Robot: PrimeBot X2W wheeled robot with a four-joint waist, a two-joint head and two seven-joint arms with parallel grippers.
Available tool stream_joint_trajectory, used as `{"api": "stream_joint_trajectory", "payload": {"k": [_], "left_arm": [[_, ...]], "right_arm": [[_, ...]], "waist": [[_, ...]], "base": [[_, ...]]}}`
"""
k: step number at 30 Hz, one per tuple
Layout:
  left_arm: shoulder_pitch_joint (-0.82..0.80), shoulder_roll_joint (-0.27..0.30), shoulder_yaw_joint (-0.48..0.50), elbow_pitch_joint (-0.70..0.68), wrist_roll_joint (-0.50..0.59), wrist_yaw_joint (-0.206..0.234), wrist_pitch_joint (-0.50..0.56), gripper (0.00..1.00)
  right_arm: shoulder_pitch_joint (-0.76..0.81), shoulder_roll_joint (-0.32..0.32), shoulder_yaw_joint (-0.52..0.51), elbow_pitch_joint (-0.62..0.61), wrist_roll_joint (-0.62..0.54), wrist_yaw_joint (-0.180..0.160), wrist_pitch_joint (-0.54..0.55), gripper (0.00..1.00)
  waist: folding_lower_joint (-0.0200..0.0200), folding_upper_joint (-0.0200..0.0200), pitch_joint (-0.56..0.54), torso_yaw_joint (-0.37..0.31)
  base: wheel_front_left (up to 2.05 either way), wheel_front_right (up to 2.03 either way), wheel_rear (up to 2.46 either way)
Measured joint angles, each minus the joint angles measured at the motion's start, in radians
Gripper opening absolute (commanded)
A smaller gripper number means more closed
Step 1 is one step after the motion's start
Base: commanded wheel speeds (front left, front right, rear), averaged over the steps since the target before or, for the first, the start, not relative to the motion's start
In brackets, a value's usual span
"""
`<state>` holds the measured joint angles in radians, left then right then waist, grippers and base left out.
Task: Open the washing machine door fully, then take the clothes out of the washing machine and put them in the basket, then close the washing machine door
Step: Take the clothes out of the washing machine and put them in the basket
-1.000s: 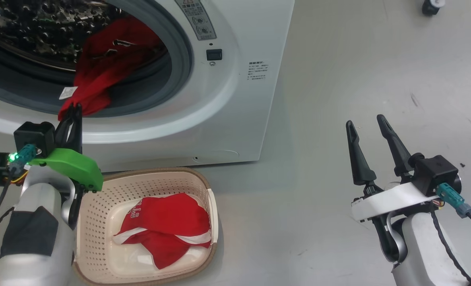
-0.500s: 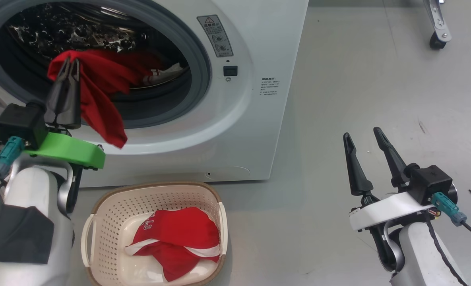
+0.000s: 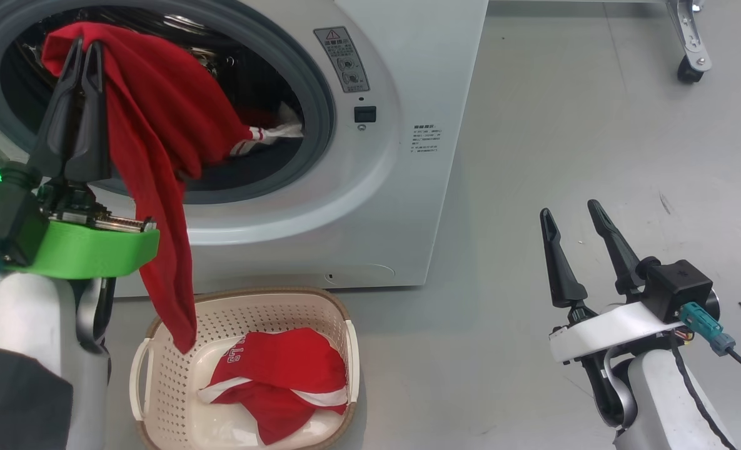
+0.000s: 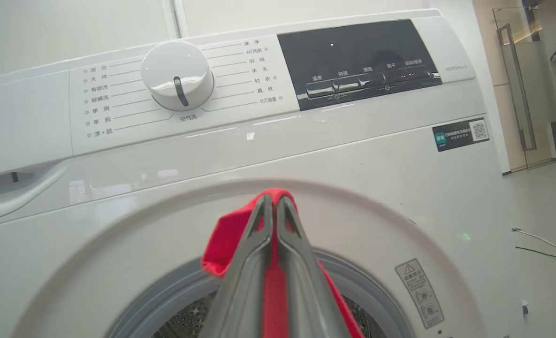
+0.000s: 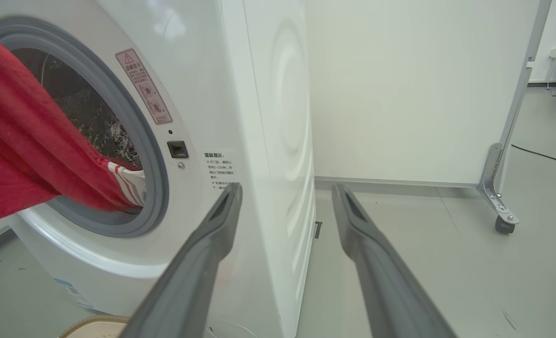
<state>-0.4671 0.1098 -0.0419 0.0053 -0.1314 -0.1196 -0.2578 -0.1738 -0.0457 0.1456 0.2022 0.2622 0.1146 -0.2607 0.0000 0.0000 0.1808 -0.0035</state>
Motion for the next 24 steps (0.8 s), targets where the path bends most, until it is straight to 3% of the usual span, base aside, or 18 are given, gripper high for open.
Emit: {"api": "stream_joint_trajectory", "payload": {"k": [8, 24], "left_arm": [[0.071, -0.007, -0.003, -0.072, 0.003, 0.0, 0.0, 0.0], [0.298, -0.015, -0.105, 0.191, -0.023, -0.001, 0.046, 0.0]], "right_arm": [[0.001, 0.0, 0.002, -0.001, 0.0, -0.002, 0.0, 1.0], [0.003, 0.0, 0.024, -0.004, 0.0, -0.002, 0.0, 1.0]], "waist": [[0.0, 0.0, -0.001, 0.001], [0.0, 0.0, 0.032, -0.021]], "base": [[0.0, 0.0, 0.0], [0.0, 0.0, 0.0]]}}
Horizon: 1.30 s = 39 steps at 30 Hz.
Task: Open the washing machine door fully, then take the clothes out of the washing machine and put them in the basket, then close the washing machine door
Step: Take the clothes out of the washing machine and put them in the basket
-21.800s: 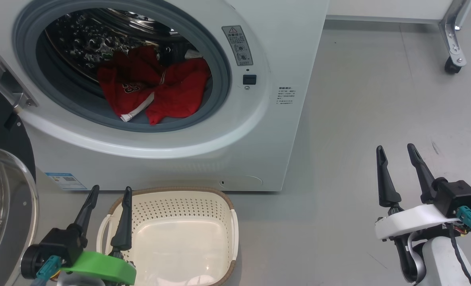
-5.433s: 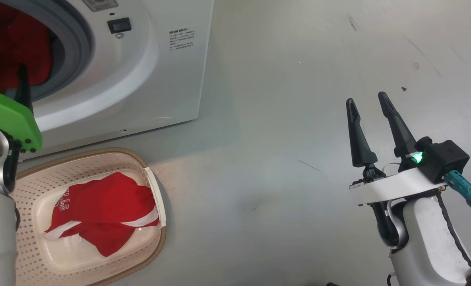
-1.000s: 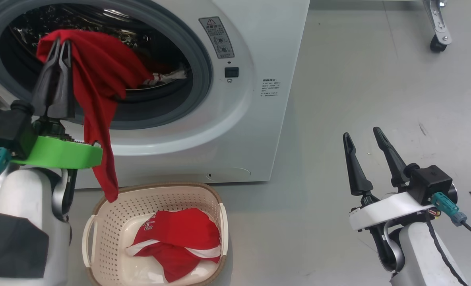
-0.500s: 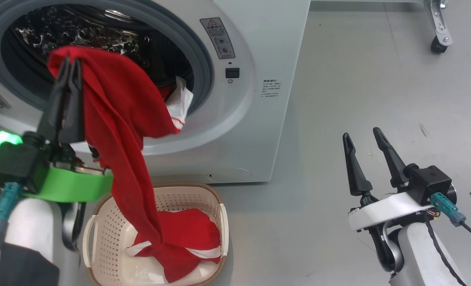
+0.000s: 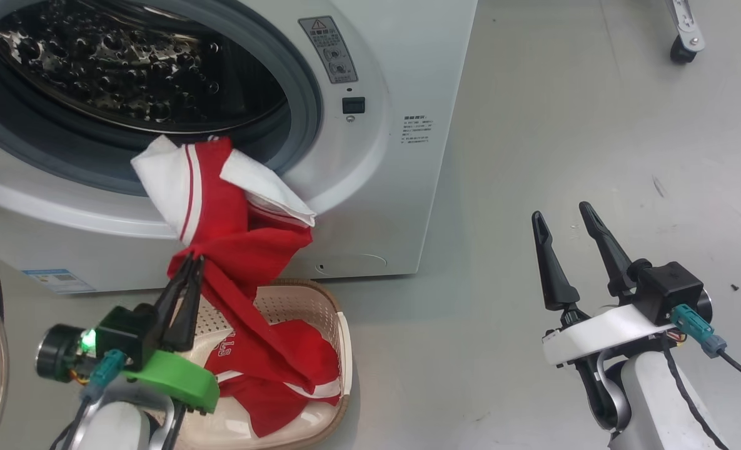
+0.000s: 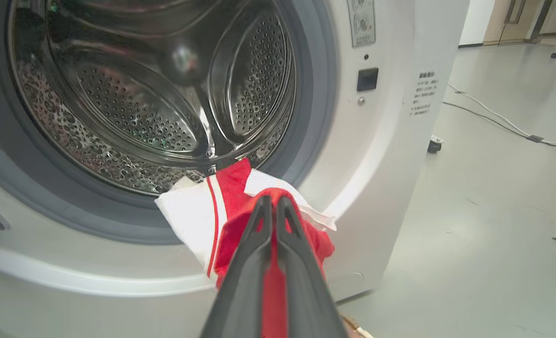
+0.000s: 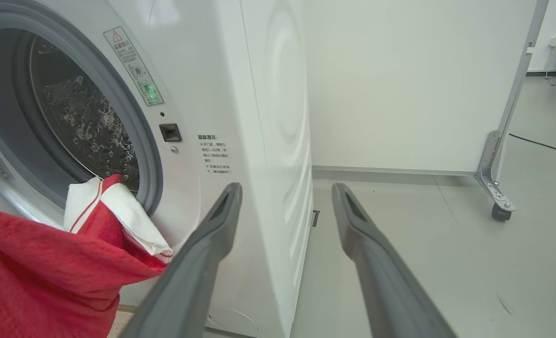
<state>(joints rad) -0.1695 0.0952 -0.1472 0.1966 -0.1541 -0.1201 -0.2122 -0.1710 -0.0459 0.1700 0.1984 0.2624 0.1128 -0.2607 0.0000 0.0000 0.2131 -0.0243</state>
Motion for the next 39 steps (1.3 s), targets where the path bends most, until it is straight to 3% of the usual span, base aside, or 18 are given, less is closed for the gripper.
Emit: {"api": "stream_joint_trajectory", "payload": {"k": [20, 39], "left_arm": [[0.014, 0.005, -0.032, 0.329, -0.013, -0.001, 0.171, 0.0], [-0.194, 0.018, 0.004, 0.485, -0.013, -0.001, 0.213, 0.0]], "right_arm": [[-0.032, 0.0, 0.005, -0.021, -0.009, 0.0, 0.0, 1.0], [-0.075, 0.0, -0.02, -0.058, -0.011, 0.0, 0.0, 1.0]], "waist": [[0.0, 0.0, 0.115, -0.067], [0.0, 0.0, 0.276, -0.138]], "base": [[0.0, 0.0, 0.0], [0.0, 0.0, 0.0]]}}
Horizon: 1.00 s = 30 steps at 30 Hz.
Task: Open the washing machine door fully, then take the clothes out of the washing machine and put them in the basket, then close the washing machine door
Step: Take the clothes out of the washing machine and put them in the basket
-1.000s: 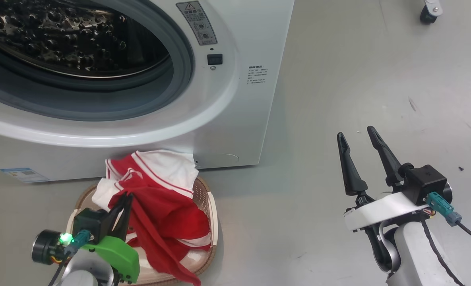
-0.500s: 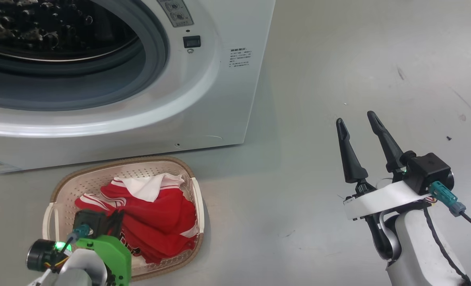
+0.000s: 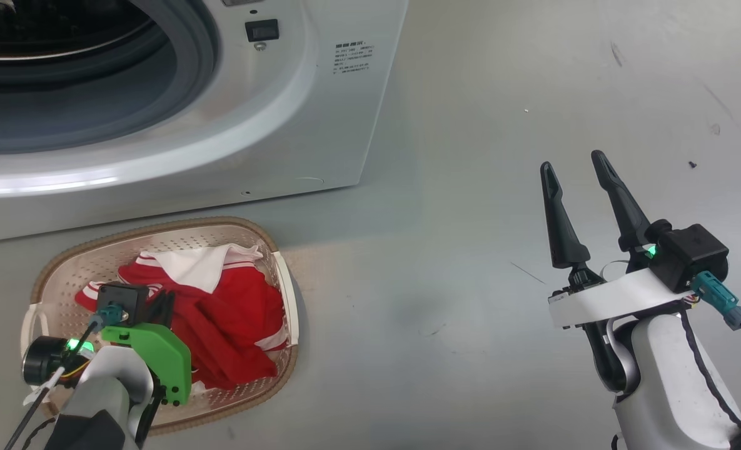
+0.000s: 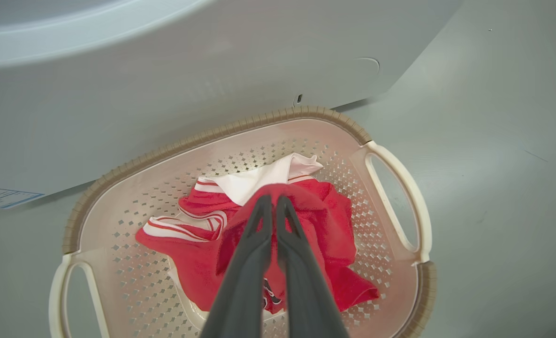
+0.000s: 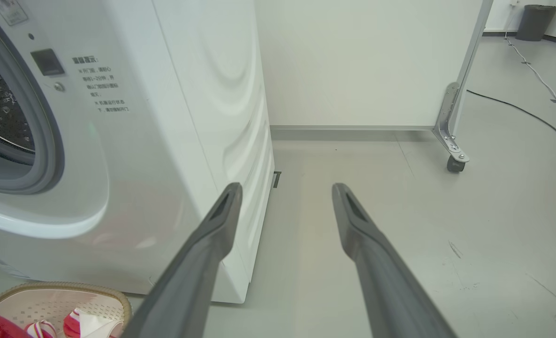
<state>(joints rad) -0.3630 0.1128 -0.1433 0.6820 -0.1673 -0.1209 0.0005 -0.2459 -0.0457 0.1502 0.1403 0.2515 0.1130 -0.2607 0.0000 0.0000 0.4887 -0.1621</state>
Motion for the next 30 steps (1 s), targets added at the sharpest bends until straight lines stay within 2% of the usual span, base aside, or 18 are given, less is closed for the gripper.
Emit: {"api": "stream_joint_trajectory", "payload": {"k": [15, 30], "left_arm": [[-0.084, -0.001, 0.001, 0.134, 0.0, 0.006, 0.006, 0.0], [-0.134, -0.003, -0.007, 0.223, 0.0, 0.012, -0.041, 0.0]], "right_arm": [[-0.038, 0.0, -0.031, -0.021, -0.003, 0.0, 0.0, 1.0], [-0.054, 0.0, -0.033, -0.016, -0.006, 0.003, 0.0, 1.0]], "waist": [[0.0, 0.0, 0.118, -0.024], [0.0, 0.0, 0.118, -0.008]], "base": [[0.0, 0.0, 0.0], [0.0, 0.0, 0.0]]}}
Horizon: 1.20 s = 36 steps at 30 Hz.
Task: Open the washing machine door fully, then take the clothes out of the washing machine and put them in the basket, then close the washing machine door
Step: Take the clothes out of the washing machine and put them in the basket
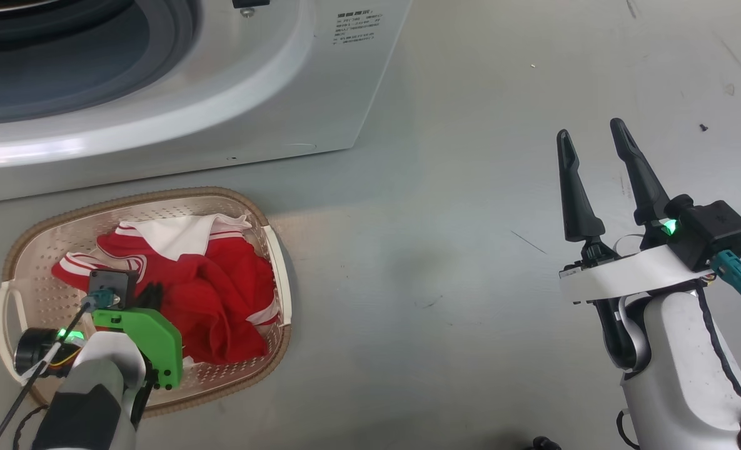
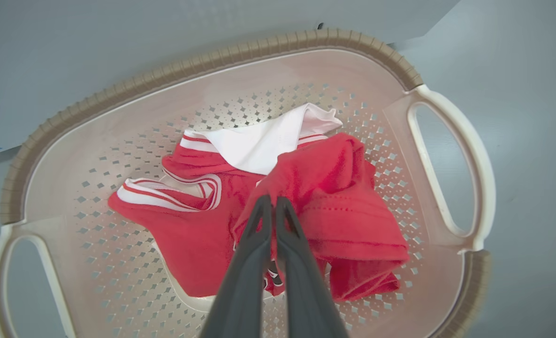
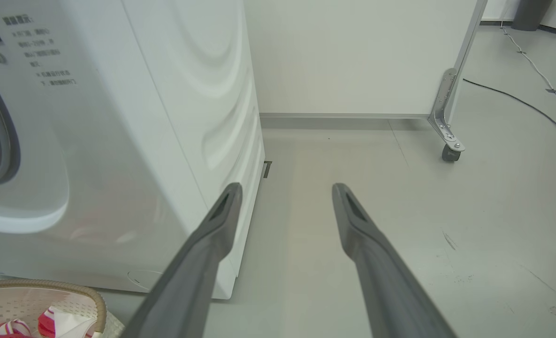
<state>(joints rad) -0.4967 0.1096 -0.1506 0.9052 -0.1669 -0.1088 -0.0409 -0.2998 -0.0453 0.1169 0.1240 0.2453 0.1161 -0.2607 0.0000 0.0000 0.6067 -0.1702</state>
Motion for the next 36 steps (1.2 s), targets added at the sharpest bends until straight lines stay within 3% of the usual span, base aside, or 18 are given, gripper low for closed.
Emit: {"api": "stream_joint_trajectory", "payload": {"k": [5, 11, 12, 13, 14, 26, 36], "left_arm": [[-0.016, 0.016, 0.031, 0.035, 0.002, 0.055, -0.024, 0.0], [-0.018, 0.024, 0.04, 0.065, 0.002, 0.072, -0.042, 0.0], [-0.018, 0.021, 0.04, 0.071, 0.002, 0.072, -0.049, 0.24], [-0.019, 0.017, 0.038, 0.08, 0.002, 0.072, -0.053, 0.87], [-0.019, 0.01, 0.038, 0.089, 0.002, 0.072, -0.058, 1.0], [-0.021, -0.021, 0.031, 0.139, 0.0, 0.068, -0.135, 1.0], [-0.022, -0.044, 0.044, 0.1, -0.035, 0.058, -0.207, 1.0]], "right_arm": [[0.0, 0.0, -0.002, 0.003, 0.0, 0.0, 0.0, 1.0], [0.0, 0.0, -0.003, 0.006, 0.0, 0.0, 0.0, 1.0], [0.0, 0.0, -0.005, 0.008, 0.0, 0.0, 0.0, 1.0], [0.0, 0.0, -0.009, 0.01, -0.002, 0.0, 0.0, 1.0], [0.0, 0.0, -0.011, 0.013, -0.002, 0.0, 0.0, 1.0], [0.0, 0.0, -0.015, 0.03, -0.003, 0.005, 0.0, 1.0], [0.006, 0.0, -0.033, 0.052, -0.008, 0.006, 0.0, 1.0]], "waist": [[0.0, 0.0, -0.006, 0.005], [0.0, 0.0, -0.015, 0.009], [0.0, 0.0, -0.017, 0.01], [0.0, 0.0, -0.02, 0.011], [0.0, 0.0, -0.023, 0.013], [0.0, 0.0, -0.097, 0.04], [0.0, 0.0, -0.186, 0.089]], "base": [[0.0, 0.0, 0.0], [0.0, 0.0, 0.0], [0.0, 0.0, 0.0], [0.0, 0.0, 0.0], [0.0, 0.0, 0.0], [0.0, 0.0, 0.0], [0.0, 0.0, 0.0]]}}
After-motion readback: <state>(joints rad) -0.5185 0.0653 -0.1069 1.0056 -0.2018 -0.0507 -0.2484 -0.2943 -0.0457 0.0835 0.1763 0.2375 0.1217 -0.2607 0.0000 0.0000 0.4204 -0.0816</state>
